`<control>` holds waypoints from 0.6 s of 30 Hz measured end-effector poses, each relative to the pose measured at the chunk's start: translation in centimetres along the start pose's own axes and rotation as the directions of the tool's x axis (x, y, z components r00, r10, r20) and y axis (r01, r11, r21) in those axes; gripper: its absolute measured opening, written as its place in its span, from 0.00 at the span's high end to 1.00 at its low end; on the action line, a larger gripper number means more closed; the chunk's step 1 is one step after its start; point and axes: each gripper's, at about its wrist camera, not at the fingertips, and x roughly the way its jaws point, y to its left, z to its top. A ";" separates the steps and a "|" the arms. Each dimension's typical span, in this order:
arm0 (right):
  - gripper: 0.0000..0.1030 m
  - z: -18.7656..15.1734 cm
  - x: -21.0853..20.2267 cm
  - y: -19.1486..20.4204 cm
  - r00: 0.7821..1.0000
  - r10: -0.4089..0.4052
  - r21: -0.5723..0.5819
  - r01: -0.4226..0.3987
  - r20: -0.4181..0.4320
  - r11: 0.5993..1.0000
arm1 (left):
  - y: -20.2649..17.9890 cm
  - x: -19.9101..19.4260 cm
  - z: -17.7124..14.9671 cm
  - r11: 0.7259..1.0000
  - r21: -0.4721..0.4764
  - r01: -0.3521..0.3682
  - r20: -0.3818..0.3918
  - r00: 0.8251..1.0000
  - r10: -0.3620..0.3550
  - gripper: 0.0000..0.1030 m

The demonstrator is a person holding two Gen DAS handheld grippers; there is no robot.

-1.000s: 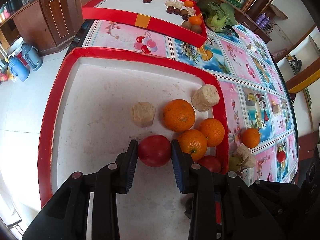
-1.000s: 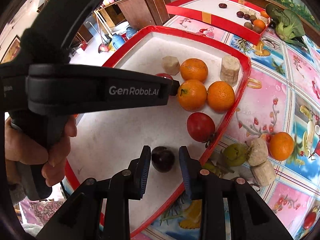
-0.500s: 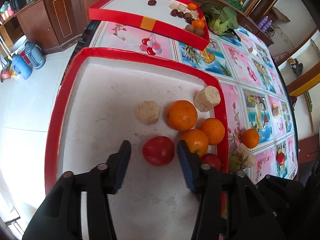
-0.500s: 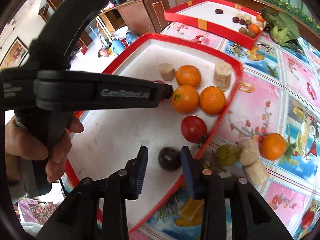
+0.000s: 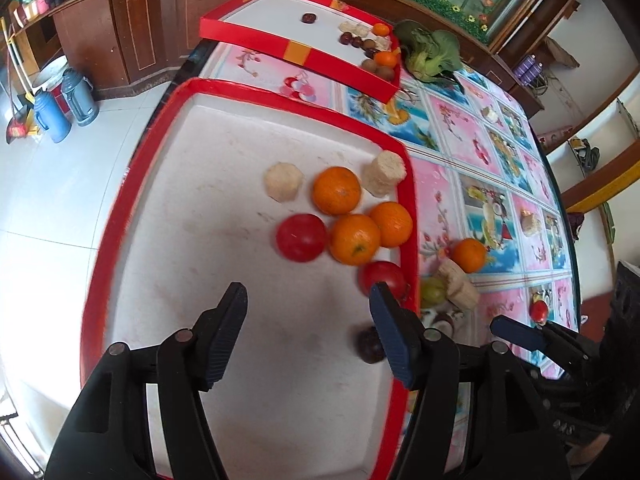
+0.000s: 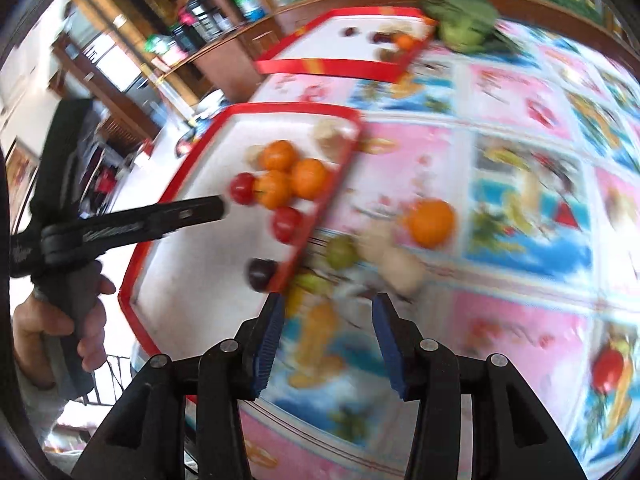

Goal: Organize fruits
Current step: 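Grasp a beige cylindrical chunk with the left tool while the right tool grasps a round beige root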

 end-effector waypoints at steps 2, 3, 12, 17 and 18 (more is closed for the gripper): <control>0.53 -0.7 -0.4 -1.7 1.000 -0.006 0.052 0.006 -0.007 0.999 | -1.3 0.1 -0.4 1.000 0.023 0.009 -0.004 1.000 -0.009 0.39; 0.52 -1.1 -0.4 -2.7 1.000 -0.007 0.082 0.009 -0.017 0.997 | -2.0 0.3 -0.6 0.999 0.040 0.009 -0.008 1.000 -0.009 0.39; 0.52 -3.4 -1.8 -6.4 0.999 -0.026 0.151 0.030 -0.031 0.988 | -8.9 1.3 -0.5 0.963 0.268 0.007 -0.019 1.000 -0.002 0.39; 0.52 -3.9 -2.3 -7.2 0.999 -0.033 0.163 0.037 -0.032 0.986 | -11.8 1.9 -0.7 0.921 0.390 0.003 -0.024 1.000 0.007 0.39; 0.52 -4.0 -2.5 -7.4 0.999 -0.034 0.169 0.039 -0.030 0.985 | -12.3 2.1 -0.7 0.912 0.409 0.006 -0.028 1.000 0.005 0.39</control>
